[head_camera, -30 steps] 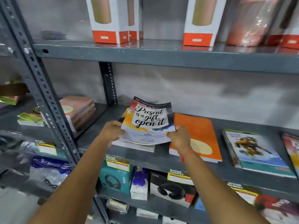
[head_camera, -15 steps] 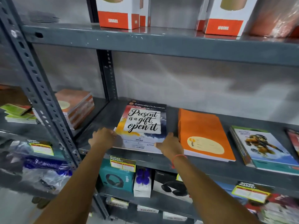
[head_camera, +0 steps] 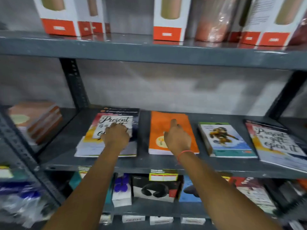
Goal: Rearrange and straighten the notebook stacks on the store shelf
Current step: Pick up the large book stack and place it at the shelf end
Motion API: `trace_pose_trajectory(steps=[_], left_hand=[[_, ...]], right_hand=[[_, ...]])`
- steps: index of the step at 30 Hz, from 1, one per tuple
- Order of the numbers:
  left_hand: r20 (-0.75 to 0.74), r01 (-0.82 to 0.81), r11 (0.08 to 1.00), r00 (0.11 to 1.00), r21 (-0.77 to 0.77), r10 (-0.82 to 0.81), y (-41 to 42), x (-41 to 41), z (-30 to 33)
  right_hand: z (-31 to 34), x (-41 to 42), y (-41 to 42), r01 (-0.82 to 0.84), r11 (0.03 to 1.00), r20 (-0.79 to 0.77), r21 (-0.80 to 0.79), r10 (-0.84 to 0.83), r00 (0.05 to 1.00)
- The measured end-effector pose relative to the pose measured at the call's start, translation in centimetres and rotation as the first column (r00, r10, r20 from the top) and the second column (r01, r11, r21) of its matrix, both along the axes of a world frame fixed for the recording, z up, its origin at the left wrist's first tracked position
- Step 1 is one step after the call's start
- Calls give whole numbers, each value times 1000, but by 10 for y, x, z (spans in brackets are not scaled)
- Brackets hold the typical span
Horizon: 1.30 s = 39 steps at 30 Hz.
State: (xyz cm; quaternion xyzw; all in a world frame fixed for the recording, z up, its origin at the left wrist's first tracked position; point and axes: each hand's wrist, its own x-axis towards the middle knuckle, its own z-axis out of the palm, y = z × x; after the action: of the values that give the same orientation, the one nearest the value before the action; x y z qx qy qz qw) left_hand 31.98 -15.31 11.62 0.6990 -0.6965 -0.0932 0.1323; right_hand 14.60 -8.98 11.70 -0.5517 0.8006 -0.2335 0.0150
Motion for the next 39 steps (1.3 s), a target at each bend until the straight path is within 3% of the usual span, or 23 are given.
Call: trace_pose_trajectory(steps=[4,7,9,12,15,19,21,25,31,34,36,39], left_hand=[[-179,208,978,962,2,-204,28,-109,9],[-372,409,912,852,35,-368,60,-197,9],[-421,525,849,785,63,-454,88,-258,10],[-503,613,779,718,129,-481,124,-338,5],[-620,619,756,684,213,-385,148,-400,-10],[-525,675,660,712,328,-467,170,-457,-29],[-450,650,672,749,355,-487,171,-472,-40],[-306,466,804,878,369,-368,167,-492,-62],[-368,237,908,924,345,-102,170,-502,-54],[-454,158,922,891,353,22,168,-507,-51],[-565,137,933,821,333,81,167,-511,-49],[-714,145,939,688,313,131,167,-513,-44]], right_hand=[[3,-83,30,145,989,-2,-14,-145,989],[0,-157,59,238,971,7,14,-238,971],[-1,-213,84,299,954,77,25,-300,951],[-6,-291,119,388,920,143,57,-392,909],[-18,-355,151,454,882,187,125,-471,862],[-43,-417,187,510,818,168,266,-561,811],[-57,-436,200,518,791,186,325,-591,785],[-77,-464,207,498,801,378,333,-597,708],[-93,-493,197,482,825,722,296,-523,452],[-88,-501,201,527,801,873,283,-443,204],[-84,-504,205,544,790,924,285,-377,63],[-81,-508,205,551,787,939,276,-343,19]])
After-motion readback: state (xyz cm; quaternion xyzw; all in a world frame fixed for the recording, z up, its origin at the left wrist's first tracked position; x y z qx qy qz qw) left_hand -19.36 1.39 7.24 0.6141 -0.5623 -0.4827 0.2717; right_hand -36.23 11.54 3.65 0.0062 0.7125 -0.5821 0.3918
